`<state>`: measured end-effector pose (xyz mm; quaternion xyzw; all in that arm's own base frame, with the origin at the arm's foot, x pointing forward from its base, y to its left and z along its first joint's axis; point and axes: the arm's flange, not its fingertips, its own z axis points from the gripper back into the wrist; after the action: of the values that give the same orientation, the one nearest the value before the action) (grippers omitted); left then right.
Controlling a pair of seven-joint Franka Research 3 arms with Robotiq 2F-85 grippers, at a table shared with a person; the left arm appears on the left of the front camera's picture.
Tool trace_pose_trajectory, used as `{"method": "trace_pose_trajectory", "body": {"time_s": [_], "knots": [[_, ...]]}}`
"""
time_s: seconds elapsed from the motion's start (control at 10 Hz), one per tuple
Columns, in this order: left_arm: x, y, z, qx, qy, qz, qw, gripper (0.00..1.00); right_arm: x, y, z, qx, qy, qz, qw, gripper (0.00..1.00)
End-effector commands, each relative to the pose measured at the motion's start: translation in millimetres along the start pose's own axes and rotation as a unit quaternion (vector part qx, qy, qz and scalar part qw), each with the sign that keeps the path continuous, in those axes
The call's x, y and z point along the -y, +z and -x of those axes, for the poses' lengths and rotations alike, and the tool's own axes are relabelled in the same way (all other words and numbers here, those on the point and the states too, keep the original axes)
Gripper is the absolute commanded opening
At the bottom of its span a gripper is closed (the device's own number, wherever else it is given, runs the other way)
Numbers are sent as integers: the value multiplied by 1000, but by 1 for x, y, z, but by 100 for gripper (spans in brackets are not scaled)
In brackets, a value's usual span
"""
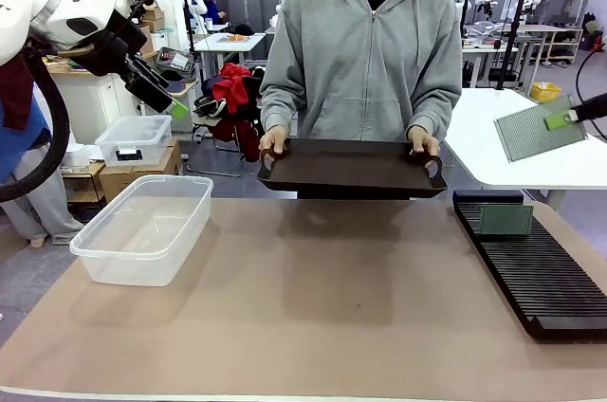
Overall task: Sort PCBs into racks and boxes based on the side picked up.
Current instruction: If the short side of the Blank PCB is picked up, insert it into the PCB Rack ; if the long side is picked up, place it in the Organizing box.
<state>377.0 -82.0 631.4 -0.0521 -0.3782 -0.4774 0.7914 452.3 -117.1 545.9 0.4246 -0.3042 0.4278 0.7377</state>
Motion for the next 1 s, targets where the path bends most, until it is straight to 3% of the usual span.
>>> {"method": "trace_pose_trajectory", "body": {"time_s": [0.0, 0.1, 0.4, 0.5, 0.9], "knots": [[1, 0, 1, -2, 0, 2, 1000, 100, 0, 9, 25, -12, 50, 10, 999, 2], [1, 0, 1, -2, 0, 2, 1000, 100, 5, 19, 32, -4, 73, 0, 997, 2], [1, 0, 1, -2, 0, 2, 1000, 100, 36, 43, 50, 47, 35, -20, 998, 2], [1, 0, 1, -2, 0, 2, 1000, 100, 12, 29, 43, 1, 59, 5, 998, 2], [1, 0, 1, -2, 0, 2, 1000, 100, 12, 29, 43, 1, 59, 5, 998, 2]]}}
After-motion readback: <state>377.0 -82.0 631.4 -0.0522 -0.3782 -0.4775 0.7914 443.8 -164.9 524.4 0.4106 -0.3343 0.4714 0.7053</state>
